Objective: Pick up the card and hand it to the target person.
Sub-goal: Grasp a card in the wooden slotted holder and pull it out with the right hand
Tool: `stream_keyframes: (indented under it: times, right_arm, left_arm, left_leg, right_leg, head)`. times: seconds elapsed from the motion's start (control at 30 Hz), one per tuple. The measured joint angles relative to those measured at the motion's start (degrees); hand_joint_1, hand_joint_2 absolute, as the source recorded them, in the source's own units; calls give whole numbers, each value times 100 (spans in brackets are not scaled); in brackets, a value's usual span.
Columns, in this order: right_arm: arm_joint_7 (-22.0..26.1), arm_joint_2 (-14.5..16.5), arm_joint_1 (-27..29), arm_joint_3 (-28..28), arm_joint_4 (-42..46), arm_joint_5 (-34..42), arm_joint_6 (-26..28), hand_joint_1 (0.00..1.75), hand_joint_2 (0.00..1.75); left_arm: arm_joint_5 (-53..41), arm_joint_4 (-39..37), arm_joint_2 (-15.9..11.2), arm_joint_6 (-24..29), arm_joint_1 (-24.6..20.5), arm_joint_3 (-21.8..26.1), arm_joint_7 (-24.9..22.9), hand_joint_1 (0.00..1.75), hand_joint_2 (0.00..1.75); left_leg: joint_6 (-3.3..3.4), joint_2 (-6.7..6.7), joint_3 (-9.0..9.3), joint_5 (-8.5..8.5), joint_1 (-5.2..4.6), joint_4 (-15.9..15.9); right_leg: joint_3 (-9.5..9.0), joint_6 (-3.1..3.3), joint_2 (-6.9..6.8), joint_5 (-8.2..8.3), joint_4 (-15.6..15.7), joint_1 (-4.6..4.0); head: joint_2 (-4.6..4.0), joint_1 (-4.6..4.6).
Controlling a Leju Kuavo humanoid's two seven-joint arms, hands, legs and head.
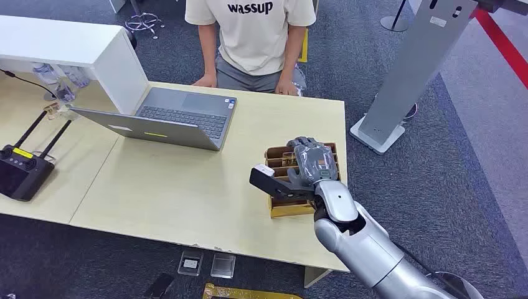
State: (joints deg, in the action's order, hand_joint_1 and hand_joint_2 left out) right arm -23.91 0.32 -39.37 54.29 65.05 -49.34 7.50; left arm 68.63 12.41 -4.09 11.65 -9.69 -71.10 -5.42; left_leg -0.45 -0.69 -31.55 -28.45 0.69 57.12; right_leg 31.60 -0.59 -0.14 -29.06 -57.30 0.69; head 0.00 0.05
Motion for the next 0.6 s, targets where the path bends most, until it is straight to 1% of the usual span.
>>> stream_keyframes:
  times: [0.33, 0.5, 0.6]
  right_arm:
    - [94, 124, -75, -5, -371, 32, 180, 68, 175]
    - [87, 139, -99, -20, -546, 41, 231, 77, 175]
    - [75, 139, -108, -33, -624, 48, 232, 75, 175]
  left_arm:
    - [-6, 0, 2, 2, -2, -3, -24, 0, 0]
    - [-45, 0, 3, -2, -9, -17, -42, 0, 0]
    - [-65, 0, 4, -8, -20, -37, -59, 0, 0]
  left_leg:
    - [0, 0, 0, 0, 0, 0]
    - [0, 0, 1, 0, 0, 0]
    - [0, 0, 1, 0, 0, 0]
  right_leg:
    - [0, 0, 0, 0, 0, 0]
    - [0, 0, 0, 0, 0, 0]
    - [0, 0, 0, 0, 0, 0]
  head:
    - [0, -4]
    - [0, -3]
    - [0, -2]
